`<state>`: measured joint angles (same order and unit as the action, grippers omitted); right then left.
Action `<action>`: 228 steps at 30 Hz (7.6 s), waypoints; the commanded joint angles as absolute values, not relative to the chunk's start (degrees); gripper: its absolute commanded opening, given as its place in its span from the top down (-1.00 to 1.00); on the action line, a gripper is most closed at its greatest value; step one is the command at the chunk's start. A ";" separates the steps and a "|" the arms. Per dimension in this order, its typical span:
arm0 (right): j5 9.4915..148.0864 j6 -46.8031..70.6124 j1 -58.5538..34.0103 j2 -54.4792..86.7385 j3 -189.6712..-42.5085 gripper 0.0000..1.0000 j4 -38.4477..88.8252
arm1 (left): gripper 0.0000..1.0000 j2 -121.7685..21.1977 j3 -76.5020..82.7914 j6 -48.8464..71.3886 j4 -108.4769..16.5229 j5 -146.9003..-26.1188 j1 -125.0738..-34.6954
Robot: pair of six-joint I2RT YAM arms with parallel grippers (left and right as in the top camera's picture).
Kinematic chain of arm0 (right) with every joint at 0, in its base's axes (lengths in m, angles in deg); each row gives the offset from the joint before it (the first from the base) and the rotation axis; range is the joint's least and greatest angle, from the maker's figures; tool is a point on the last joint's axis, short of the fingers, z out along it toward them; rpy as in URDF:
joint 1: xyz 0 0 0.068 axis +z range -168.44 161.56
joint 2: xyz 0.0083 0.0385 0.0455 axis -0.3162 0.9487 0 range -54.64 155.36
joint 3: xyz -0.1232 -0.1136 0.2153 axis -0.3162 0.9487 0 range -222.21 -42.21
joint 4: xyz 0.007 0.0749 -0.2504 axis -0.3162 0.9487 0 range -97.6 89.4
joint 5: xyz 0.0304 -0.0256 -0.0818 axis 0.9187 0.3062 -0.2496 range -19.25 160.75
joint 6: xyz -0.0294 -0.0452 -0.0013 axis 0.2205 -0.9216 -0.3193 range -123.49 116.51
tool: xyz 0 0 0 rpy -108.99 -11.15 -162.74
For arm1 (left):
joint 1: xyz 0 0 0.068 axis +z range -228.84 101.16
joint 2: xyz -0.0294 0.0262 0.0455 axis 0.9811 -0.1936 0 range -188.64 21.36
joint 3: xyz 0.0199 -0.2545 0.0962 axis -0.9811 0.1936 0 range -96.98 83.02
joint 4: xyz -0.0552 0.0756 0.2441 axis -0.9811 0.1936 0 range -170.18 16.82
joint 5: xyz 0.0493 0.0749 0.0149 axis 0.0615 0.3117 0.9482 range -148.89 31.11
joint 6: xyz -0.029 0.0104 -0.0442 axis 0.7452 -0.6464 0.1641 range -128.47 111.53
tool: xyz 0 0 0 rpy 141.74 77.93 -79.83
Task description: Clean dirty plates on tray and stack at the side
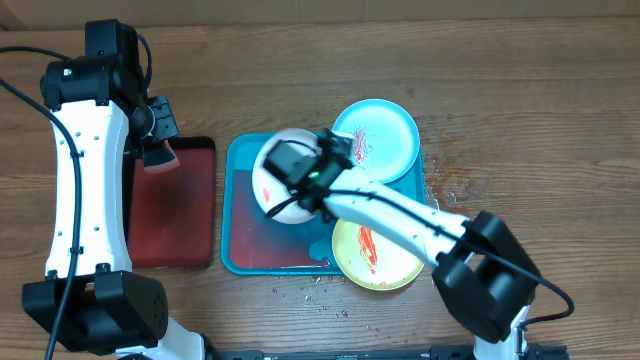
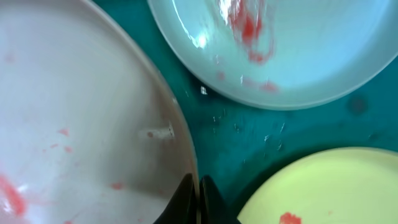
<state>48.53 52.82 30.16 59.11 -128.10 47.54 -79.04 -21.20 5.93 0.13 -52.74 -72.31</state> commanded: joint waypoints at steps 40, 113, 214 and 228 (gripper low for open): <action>69.88 46.94 20.44 62.50 -120.93 0.93 35.56 | 0.92 -78.67 -19.46 3.33 -3.56 -56.02 -79.68; 72.66 47.40 20.44 62.50 -120.93 0.93 39.12 | 0.91 -78.64 30.71 -23.71 -45.35 -95.19 -93.05; 24.40 31.31 32.72 46.72 -133.02 0.93 54.93 | 0.92 -78.38 -24.92 -1.59 6.56 -62.18 -76.81; -19.40 32.91 49.75 46.72 -133.02 0.93 55.52 | 0.92 -78.38 -24.92 -1.64 3.47 -62.93 -73.49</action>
